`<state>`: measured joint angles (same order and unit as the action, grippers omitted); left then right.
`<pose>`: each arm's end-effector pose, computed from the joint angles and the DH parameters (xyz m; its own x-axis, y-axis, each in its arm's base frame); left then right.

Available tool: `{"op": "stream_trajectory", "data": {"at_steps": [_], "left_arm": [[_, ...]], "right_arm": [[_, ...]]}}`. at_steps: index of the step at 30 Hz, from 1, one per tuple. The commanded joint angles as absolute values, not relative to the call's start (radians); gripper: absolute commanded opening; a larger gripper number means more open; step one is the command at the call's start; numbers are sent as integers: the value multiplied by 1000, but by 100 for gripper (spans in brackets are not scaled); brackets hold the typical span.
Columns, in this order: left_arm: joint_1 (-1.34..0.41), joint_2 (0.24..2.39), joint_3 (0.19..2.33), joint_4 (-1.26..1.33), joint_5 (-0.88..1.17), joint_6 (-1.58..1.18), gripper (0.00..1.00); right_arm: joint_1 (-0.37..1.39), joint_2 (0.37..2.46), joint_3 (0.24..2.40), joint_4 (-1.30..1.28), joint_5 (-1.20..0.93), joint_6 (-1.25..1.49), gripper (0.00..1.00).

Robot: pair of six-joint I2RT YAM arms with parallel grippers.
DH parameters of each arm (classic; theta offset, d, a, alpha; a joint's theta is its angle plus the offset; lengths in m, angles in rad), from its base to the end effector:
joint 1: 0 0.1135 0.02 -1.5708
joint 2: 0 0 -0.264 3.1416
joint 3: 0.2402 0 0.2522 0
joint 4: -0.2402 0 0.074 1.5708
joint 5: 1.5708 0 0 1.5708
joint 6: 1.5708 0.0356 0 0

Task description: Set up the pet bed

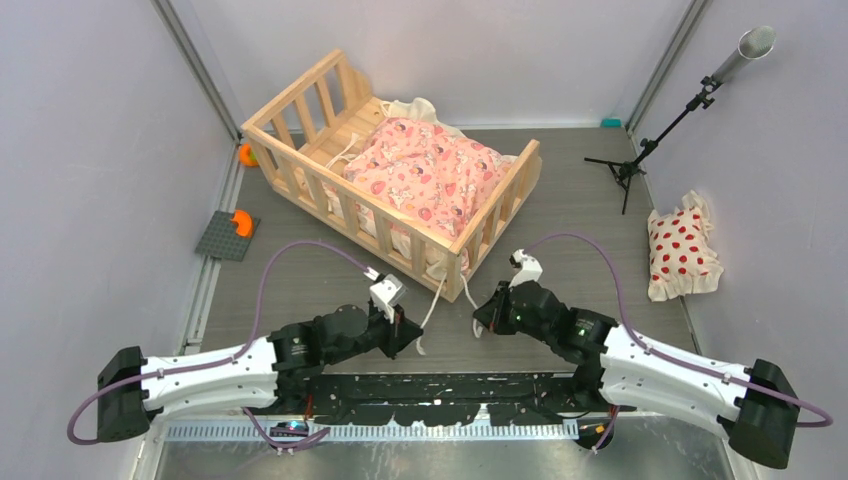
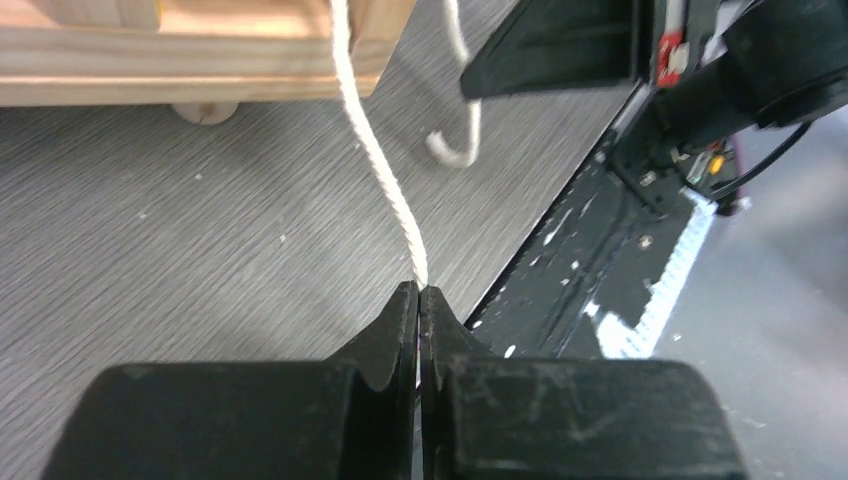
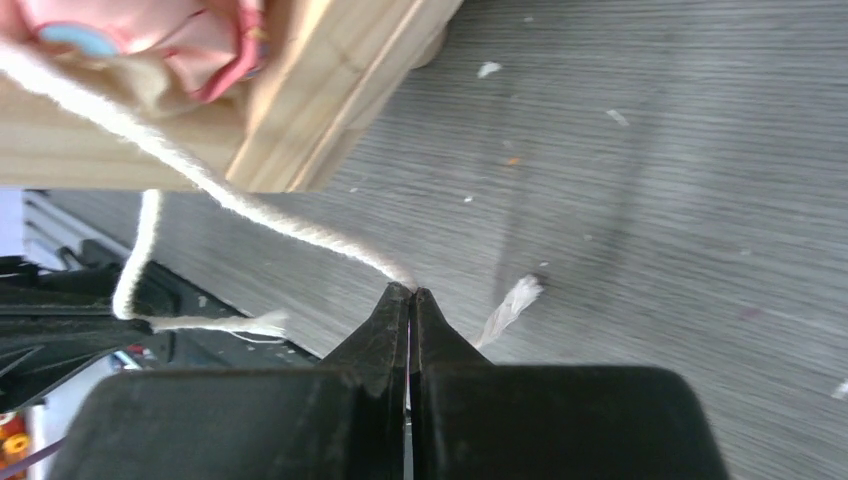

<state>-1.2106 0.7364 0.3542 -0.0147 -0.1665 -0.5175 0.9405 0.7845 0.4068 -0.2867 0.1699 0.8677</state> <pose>0.0671 -0.1614 0.2129 -0.5483 0.0717 -0.8332 0.6878 0.6053 -0.4006 0.1044 0.1329 0.1982 -0.7825 0.2031 -0.5886 -0.1869 0.8251 0.5332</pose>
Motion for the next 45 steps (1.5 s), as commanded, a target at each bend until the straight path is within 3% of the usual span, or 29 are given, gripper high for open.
{"op": "stream_trajectory", "data": {"at_steps": [1, 12, 19, 25, 30, 37, 45], "left_arm": [[-1232, 729, 384, 119, -205, -589, 0], [-1260, 776, 468, 199, -159, -679, 0], [-1278, 832, 463, 270, -167, -694, 0], [-1294, 885, 430, 343, -212, -694, 0], [-1294, 924, 422, 406, -253, -672, 8], [-1295, 973, 471, 354, -256, -652, 28], [-1294, 934, 509, 176, -291, -648, 36]], "right_arm": [[1026, 730, 364, -93, 285, 978, 1], [1137, 819, 352, 124, 465, 1187, 1], [1157, 914, 440, 104, 423, 1260, 1], [1158, 856, 435, 81, 388, 1317, 1], [1159, 826, 444, 10, 351, 1345, 1], [1159, 816, 425, -30, 337, 1374, 1], [1158, 778, 392, -47, 360, 1404, 1]]}}
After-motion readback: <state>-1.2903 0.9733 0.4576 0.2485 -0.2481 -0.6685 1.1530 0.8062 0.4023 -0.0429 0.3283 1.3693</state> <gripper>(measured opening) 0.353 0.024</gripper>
